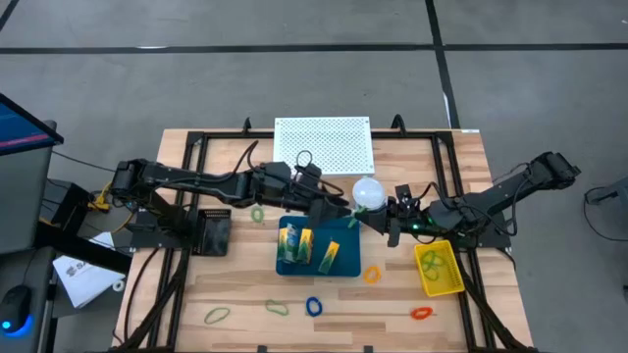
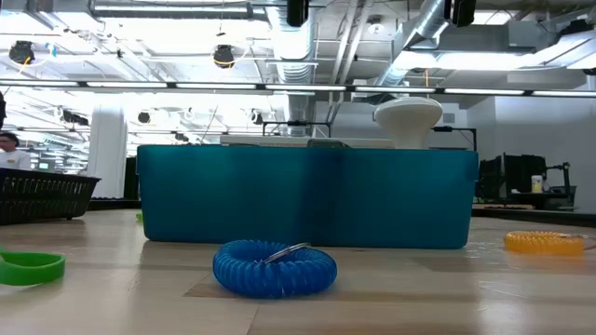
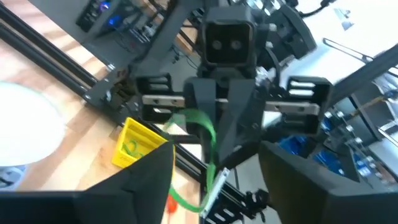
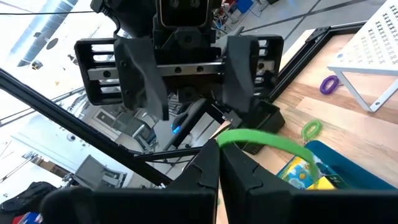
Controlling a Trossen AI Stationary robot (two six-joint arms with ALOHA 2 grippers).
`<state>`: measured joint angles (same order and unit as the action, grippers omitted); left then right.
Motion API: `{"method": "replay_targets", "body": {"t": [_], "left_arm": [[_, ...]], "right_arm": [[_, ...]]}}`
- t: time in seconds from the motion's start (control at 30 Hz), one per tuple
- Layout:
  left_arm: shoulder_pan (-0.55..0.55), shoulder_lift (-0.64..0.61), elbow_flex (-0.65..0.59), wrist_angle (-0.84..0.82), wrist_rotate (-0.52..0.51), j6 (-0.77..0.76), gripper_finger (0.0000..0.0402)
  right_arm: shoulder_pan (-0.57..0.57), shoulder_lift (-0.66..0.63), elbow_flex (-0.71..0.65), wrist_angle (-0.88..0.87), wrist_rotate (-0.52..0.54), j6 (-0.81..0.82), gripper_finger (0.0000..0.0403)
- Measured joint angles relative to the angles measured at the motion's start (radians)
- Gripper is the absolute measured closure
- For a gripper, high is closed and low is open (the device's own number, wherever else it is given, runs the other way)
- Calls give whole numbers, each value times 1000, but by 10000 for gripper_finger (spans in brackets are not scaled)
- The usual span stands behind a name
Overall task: Pick & Place Office Desk Supplies
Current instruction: Put the top green rubber band into the yellow bin
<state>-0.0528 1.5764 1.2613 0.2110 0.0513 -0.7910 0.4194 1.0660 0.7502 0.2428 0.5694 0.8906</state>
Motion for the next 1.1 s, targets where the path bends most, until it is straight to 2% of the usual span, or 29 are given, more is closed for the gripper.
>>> {"method": "replay_targets", "body": {"t": [0.13,0.2,0.37,0.53,0.63,0.77,0.93,1.1], "left_arm": [[2,-3,0,-2,-93,35,142],[3,-12,0,-2,-108,58,136],[27,-33,1,-25,-30,102,138],[34,-63,0,-165,3,157,143],[34,-88,2,-228,6,196,143],[32,-129,-1,-325,6,255,142],[32,-202,-3,-416,-8,333,144],[39,-308,-119,-399,-87,331,143]], "right_arm": [[0,0,0,0,0,0,403],[0,0,0,2,0,0,403],[0,0,0,5,0,0,403],[10,-20,0,-23,0,0,403],[39,-56,0,-122,0,17,403],[107,-132,0,-392,17,143,403],[240,-238,-1,-619,120,296,403],[369,-310,-1,-752,229,436,403]]}}
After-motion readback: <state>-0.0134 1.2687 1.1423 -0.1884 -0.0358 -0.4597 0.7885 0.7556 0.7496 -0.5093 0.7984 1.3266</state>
